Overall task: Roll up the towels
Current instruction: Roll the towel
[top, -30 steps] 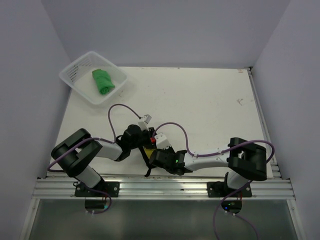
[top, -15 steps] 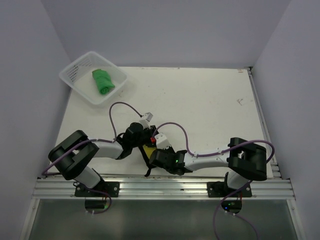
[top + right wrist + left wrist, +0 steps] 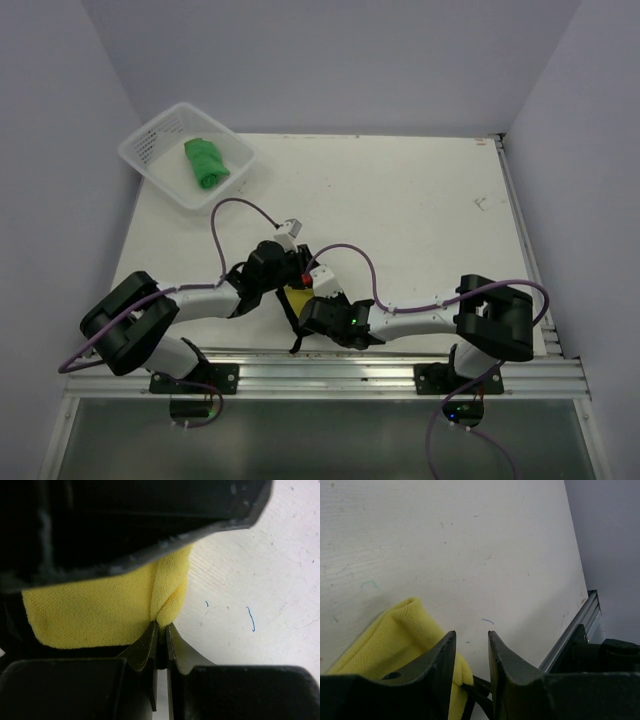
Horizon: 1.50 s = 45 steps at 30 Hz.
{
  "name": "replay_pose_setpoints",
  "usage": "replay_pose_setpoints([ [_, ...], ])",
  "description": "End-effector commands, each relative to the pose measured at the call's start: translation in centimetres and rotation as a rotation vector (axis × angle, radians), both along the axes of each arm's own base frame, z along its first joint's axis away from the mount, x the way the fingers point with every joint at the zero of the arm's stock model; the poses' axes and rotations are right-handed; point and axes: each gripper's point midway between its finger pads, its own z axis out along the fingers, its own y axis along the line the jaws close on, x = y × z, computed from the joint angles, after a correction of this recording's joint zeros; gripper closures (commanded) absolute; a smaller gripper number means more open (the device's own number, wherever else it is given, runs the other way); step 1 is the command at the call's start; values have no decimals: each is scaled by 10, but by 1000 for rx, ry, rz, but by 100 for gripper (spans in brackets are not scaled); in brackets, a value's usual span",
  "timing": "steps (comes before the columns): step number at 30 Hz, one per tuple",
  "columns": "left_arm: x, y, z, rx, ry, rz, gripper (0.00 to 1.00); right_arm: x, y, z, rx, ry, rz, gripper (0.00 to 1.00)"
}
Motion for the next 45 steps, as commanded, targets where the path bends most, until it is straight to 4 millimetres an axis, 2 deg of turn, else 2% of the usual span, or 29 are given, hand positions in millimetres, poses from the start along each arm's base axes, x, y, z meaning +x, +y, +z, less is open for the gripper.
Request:
replay_pose_setpoints([
  [1,2,-24,38,-153,-77,-64,64,-4,-7,-12,-2,40,-13,100],
  [3,1,-29,40,-164,-82,-82,64,-4,-6,-12,0,40,-14,100],
  [7,0,-32,26,-142,-58,-89,64,-4,-7,-11,-1,38,-16,100],
  [9,-1,-30,12,-122,-32,-84,64,-4,-7,-12,-3,40,-16,100],
  [13,-4,-27,-4,-109,-9,-82,64,-4,-7,-12,-2,39,-18,100],
  [27,-9,6,-44,59,1,-13,64,-4,-4,-11,-2,45,-10,100],
  [28,-9,7,-45,62,3,-12,64,-4,-4,-9,5,44,-9,95],
  [31,-10,8,-50,67,11,-9,64,-5,-5,-4,13,45,-4,90],
  [34,-11,8,-51,65,11,-10,64,-7,-6,8,34,44,7,80],
  [35,-10,9,-51,66,10,-6,64,-8,-6,17,65,45,12,73],
  [38,-11,10,-52,72,11,-2,64,-15,-9,27,116,67,30,62],
  [39,-11,10,-52,71,12,-3,64,-16,-7,41,171,60,36,56],
  [41,-13,11,-54,73,17,-2,64,-21,-6,47,219,76,51,51],
  [42,-12,11,-54,69,17,1,65,-22,-5,57,257,70,51,49],
  [45,-14,12,-54,61,18,1,65,-25,-1,65,342,108,45,47],
])
